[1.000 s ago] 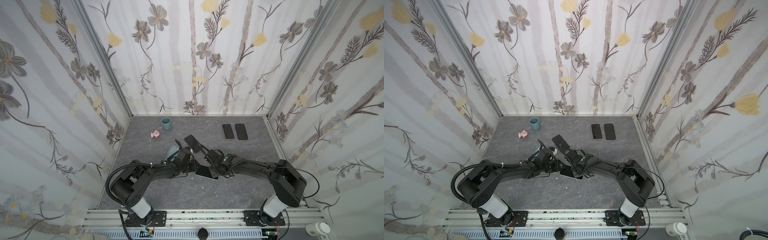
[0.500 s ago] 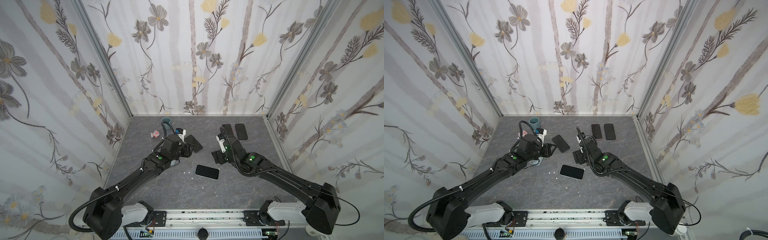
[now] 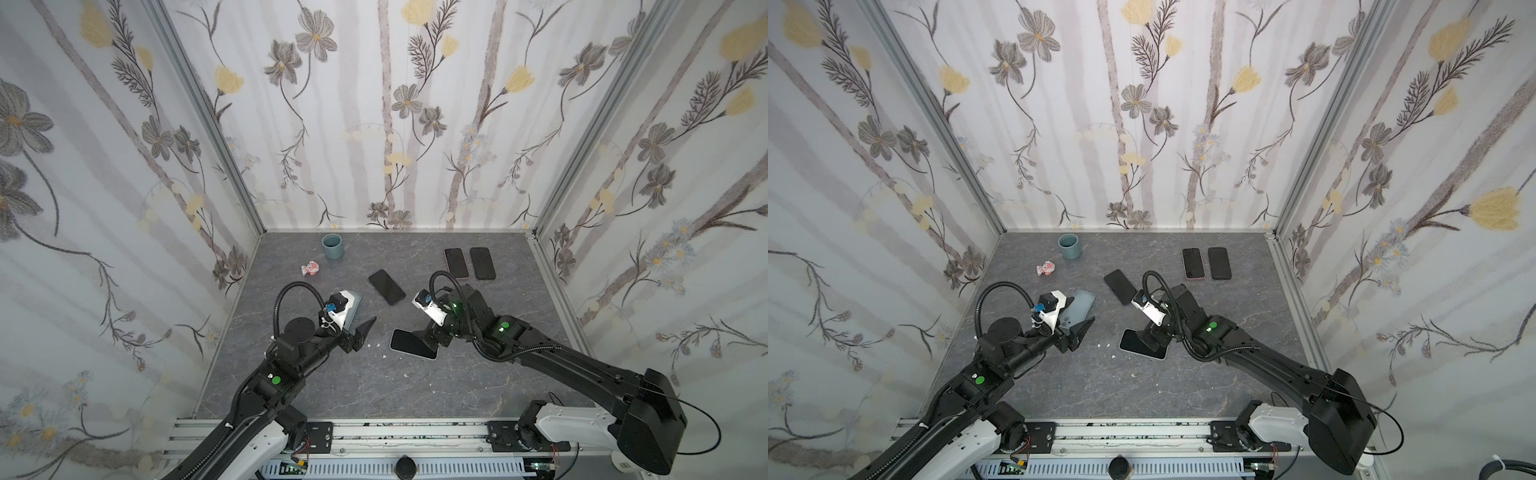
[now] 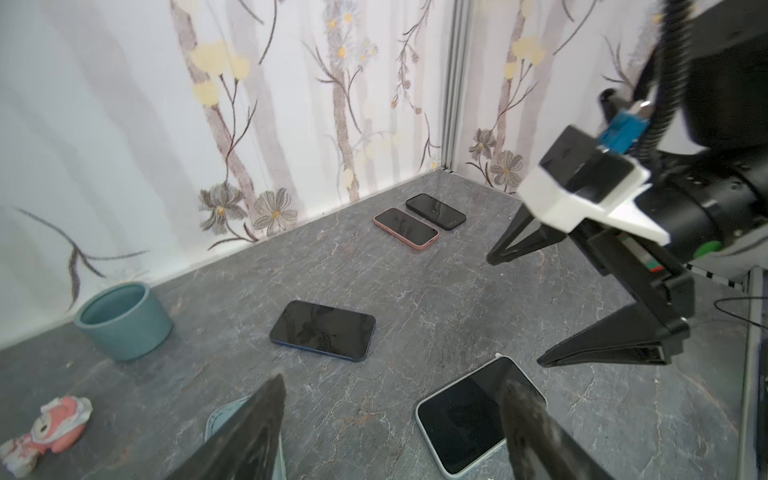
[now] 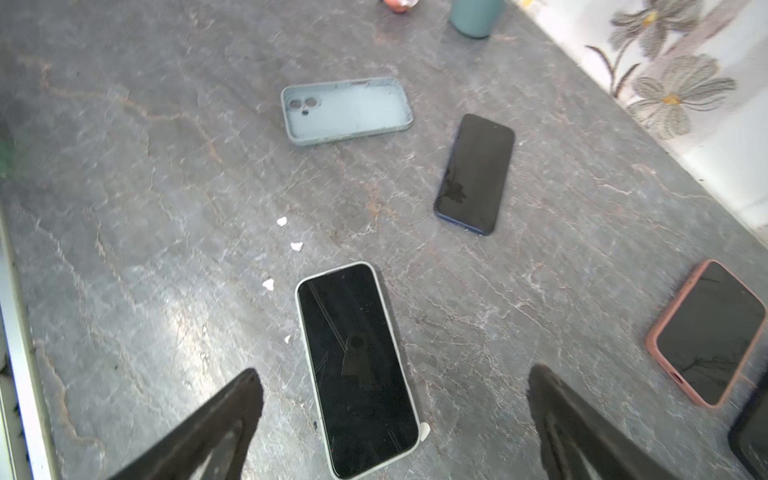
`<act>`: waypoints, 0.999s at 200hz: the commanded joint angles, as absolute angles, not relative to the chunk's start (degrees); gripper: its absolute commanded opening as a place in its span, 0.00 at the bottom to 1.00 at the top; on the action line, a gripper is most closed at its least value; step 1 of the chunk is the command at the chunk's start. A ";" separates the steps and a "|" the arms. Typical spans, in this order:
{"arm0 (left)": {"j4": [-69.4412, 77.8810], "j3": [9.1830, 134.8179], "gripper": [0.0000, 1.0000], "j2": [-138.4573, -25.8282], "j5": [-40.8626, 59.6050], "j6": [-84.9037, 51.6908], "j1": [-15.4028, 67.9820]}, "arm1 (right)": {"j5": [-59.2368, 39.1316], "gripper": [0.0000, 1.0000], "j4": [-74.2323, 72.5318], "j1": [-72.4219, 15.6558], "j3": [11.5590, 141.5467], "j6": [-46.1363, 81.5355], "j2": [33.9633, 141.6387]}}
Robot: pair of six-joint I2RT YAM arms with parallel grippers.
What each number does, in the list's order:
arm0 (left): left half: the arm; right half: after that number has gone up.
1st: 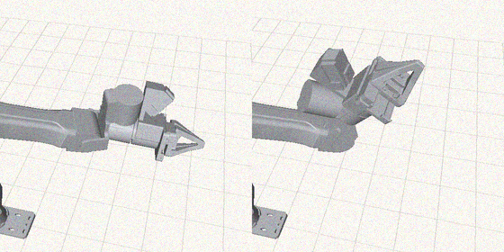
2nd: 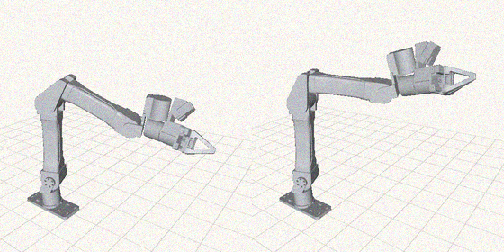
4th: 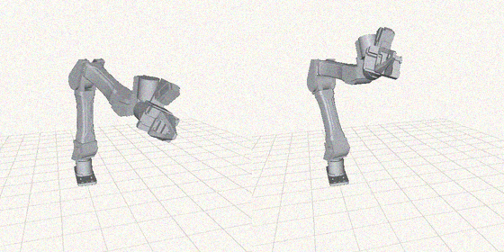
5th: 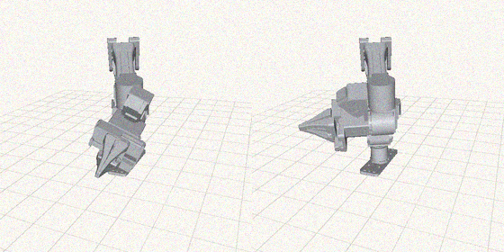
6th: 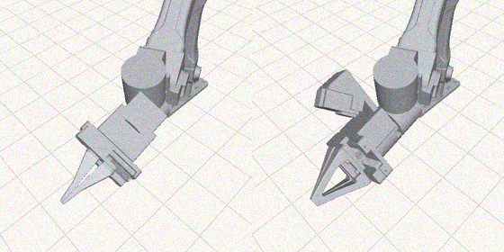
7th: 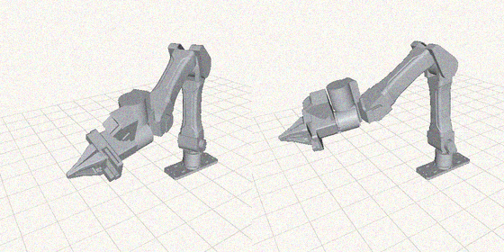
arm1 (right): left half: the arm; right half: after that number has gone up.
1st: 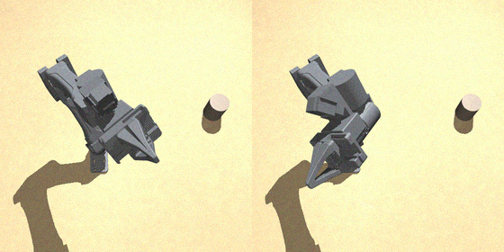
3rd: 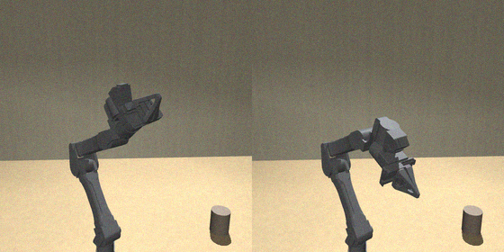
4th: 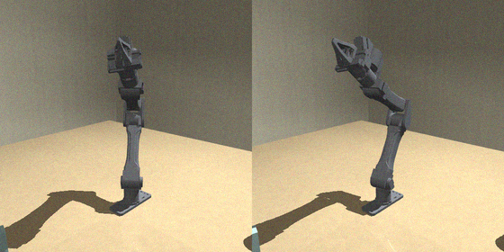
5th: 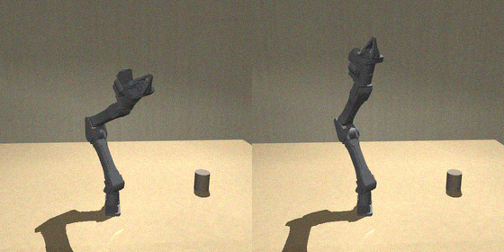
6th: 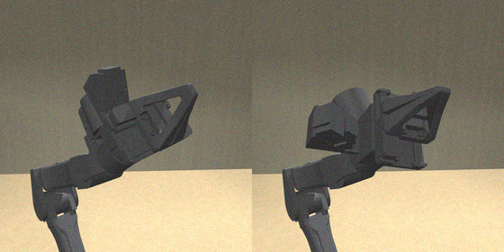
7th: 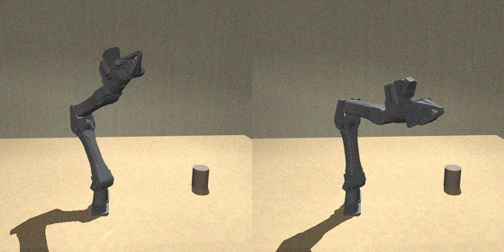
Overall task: Put the phone into the phone case
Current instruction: 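Open both grippers and lift them away from the cased phone, then grasp the cased phone with the right gripper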
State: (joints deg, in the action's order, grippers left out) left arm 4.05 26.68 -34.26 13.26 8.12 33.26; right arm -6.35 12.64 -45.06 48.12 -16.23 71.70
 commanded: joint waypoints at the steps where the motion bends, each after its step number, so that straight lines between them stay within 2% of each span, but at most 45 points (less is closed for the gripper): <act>1: 2.38 26.56 0.85 -34.16 20.42 17.14 33.72 | -8.53 1.00 15.27 -45.39 48.58 -22.30 74.72; 52: -4.00 24.33 1.00 -34.60 25.77 26.42 39.66 | -3.60 1.00 20.41 -46.05 52.10 -22.84 86.67; 166: -3.52 21.76 1.00 -35.86 24.52 27.42 42.41 | -4.90 1.00 23.16 -46.32 54.32 -22.83 97.26; 200: -3.23 21.40 1.00 -35.95 24.35 27.16 42.47 | -5.74 0.95 24.65 -46.27 55.31 -22.94 99.08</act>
